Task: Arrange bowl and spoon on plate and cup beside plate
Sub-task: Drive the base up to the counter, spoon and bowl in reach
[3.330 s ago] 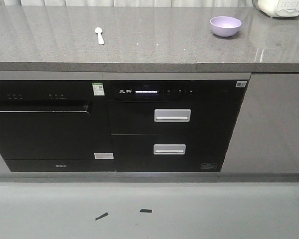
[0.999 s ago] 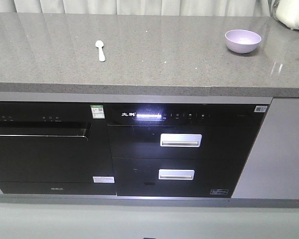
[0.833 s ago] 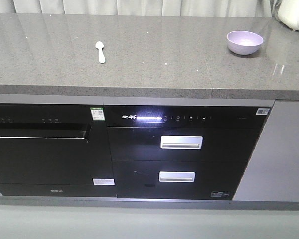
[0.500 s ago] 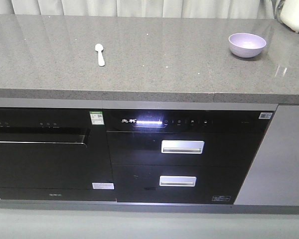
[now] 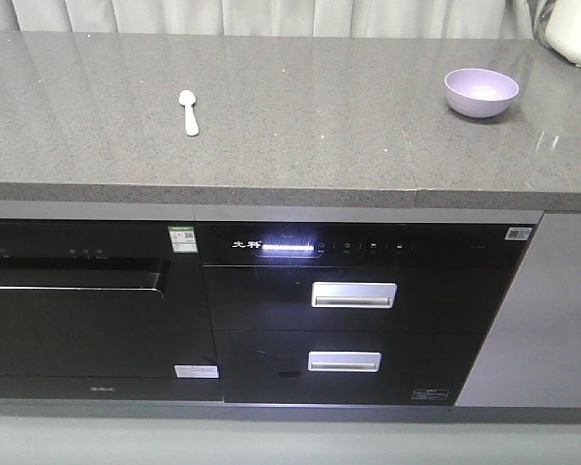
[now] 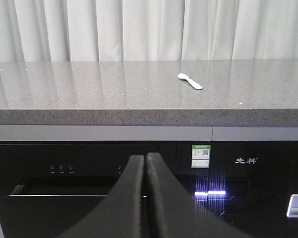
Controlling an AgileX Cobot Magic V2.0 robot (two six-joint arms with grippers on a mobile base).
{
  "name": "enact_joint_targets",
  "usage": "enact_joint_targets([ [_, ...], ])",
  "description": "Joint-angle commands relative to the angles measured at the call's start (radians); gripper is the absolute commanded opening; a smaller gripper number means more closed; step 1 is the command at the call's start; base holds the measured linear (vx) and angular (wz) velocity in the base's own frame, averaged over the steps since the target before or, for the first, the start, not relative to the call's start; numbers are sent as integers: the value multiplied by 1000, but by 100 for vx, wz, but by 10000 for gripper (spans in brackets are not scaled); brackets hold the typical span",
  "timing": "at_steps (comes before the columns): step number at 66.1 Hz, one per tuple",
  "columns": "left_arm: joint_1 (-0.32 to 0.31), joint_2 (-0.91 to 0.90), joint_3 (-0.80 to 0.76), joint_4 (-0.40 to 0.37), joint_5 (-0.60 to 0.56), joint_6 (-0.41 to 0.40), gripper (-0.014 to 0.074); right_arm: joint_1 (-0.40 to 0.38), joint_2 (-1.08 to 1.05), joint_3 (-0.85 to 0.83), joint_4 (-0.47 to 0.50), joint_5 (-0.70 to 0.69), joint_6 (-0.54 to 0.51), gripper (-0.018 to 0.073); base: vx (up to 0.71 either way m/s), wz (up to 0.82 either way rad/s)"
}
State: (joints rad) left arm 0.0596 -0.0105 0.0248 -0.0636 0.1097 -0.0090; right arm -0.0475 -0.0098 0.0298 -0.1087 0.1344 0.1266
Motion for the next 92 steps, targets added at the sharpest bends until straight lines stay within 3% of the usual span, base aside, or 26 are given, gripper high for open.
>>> enact_joint_targets([
  [1, 0, 13, 25, -1, -73, -5, -6, -4, -11, 14, -8, -74, -3, -2, 5, -1],
  [92, 0, 13, 25, -1, -73, -5, -6, -4, -11, 14, -8, -74, -3, -2, 6, -3],
])
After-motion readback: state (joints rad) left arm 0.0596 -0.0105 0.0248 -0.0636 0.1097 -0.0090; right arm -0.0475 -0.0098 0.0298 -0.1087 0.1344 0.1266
